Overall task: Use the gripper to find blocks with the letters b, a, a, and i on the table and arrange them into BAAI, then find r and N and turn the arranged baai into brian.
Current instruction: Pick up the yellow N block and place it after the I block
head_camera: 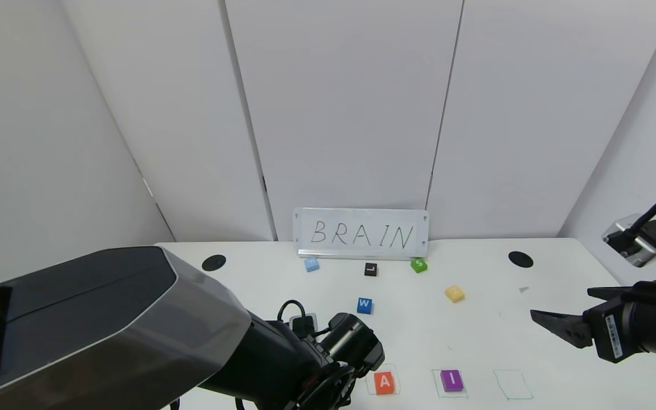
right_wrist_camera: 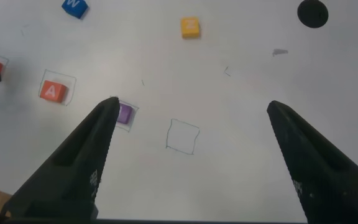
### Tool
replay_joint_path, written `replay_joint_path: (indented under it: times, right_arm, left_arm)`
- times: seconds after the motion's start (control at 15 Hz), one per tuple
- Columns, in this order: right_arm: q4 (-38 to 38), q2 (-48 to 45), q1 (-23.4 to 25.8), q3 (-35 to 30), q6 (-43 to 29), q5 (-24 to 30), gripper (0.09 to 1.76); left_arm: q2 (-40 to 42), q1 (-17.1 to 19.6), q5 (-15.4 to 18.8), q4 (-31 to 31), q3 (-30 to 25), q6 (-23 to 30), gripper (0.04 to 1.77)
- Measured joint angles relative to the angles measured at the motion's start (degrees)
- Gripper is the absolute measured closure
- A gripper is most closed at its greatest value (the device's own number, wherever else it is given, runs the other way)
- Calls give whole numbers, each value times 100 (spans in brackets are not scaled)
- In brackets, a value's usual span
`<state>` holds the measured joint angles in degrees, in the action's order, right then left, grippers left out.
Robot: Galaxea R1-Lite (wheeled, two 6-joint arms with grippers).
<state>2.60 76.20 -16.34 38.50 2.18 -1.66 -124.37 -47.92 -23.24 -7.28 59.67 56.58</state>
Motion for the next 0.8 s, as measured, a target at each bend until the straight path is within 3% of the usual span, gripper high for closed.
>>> replay_joint_path:
  times: [0.47,0.8]
  right_arm:
    - [5,23,-4,0,-2,-4,14]
    - [11,26,22,22,0,5,14]
  left_arm:
    - [149,-4,-7,-62,6,-48,38]
    - [883,71,28,-90,-48,-714,24]
